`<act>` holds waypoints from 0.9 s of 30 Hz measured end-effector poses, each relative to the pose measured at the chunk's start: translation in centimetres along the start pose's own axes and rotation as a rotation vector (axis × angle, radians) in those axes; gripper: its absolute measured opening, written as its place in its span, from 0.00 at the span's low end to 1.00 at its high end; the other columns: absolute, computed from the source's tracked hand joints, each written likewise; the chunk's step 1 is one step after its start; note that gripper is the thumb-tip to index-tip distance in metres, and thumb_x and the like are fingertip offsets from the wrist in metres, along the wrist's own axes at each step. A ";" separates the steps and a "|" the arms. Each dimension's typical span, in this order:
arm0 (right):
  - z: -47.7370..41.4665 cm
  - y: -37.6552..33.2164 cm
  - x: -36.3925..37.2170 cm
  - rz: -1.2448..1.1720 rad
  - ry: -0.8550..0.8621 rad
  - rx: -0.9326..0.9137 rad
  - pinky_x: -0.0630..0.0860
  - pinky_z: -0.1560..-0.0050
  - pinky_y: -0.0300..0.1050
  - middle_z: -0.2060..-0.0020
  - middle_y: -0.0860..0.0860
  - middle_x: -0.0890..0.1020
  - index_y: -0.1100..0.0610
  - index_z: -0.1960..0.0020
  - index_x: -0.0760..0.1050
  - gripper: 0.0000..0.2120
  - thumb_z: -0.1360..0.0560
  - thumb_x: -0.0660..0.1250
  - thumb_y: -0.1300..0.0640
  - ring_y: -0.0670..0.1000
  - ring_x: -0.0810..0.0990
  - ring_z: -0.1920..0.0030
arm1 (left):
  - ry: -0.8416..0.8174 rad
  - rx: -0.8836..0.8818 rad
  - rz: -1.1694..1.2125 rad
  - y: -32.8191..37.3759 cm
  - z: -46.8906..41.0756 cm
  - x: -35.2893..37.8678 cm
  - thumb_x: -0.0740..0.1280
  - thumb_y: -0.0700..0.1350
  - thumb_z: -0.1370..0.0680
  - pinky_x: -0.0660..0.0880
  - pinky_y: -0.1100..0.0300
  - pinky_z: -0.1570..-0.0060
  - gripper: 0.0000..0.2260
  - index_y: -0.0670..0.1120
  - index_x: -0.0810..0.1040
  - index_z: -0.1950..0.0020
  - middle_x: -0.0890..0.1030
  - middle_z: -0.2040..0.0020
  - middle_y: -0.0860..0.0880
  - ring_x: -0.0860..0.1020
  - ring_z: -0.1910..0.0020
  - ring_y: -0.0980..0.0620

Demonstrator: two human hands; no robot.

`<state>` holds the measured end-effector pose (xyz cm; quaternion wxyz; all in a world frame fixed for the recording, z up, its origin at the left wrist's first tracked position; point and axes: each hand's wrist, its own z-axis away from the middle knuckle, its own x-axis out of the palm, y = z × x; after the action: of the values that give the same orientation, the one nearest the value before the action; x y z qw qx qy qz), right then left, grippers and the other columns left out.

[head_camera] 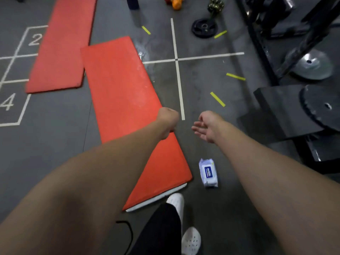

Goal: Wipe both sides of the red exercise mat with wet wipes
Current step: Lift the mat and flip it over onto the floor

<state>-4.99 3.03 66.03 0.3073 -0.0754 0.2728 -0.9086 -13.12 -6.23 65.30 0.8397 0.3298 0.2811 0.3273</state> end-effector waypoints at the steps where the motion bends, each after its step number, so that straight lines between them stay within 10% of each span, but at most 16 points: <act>1: 0.2 -2.1 0.3 0.006 -0.014 -0.015 0.76 0.44 0.48 0.57 0.53 0.78 0.57 0.39 0.69 0.12 0.19 0.52 0.61 0.52 0.79 0.63 | 0.016 0.016 0.007 1.8 -0.5 0.1 0.57 0.37 0.21 0.64 0.59 0.66 0.08 0.48 0.72 0.54 0.71 0.59 0.45 0.68 0.62 0.49; 5: -1.1 -11.2 2.4 0.059 -0.105 -0.099 0.76 0.42 0.49 0.46 0.56 0.80 0.58 0.36 0.70 0.14 0.19 0.53 0.60 0.54 0.83 0.51 | 0.072 0.042 0.082 9.1 -4.4 0.0 0.57 0.37 0.21 0.63 0.61 0.67 0.08 0.47 0.73 0.52 0.72 0.57 0.43 0.69 0.64 0.48; 18: -20.8 -48.4 17.7 0.399 -0.317 -0.167 0.68 0.65 0.41 0.62 0.52 0.74 0.56 0.49 0.68 0.07 0.19 0.52 0.61 0.50 0.75 0.66 | 0.311 -0.057 0.303 36.8 -35.2 -6.2 0.58 0.39 0.19 0.65 0.62 0.66 0.11 0.48 0.71 0.60 0.72 0.66 0.49 0.69 0.70 0.53; 27: -31.5 -70.7 29.9 0.598 -0.424 -0.212 0.72 0.63 0.43 0.43 0.57 0.79 0.58 0.42 0.69 0.09 0.19 0.53 0.61 0.54 0.82 0.51 | 0.520 -0.071 0.514 53.4 -52.9 -13.6 0.57 0.38 0.19 0.68 0.64 0.68 0.09 0.48 0.70 0.57 0.73 0.65 0.49 0.71 0.71 0.53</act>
<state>-75.08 46.02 76.99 0.5990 -0.2103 0.3057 -0.7096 -77.46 33.65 75.18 0.6414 0.2661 0.3819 0.6099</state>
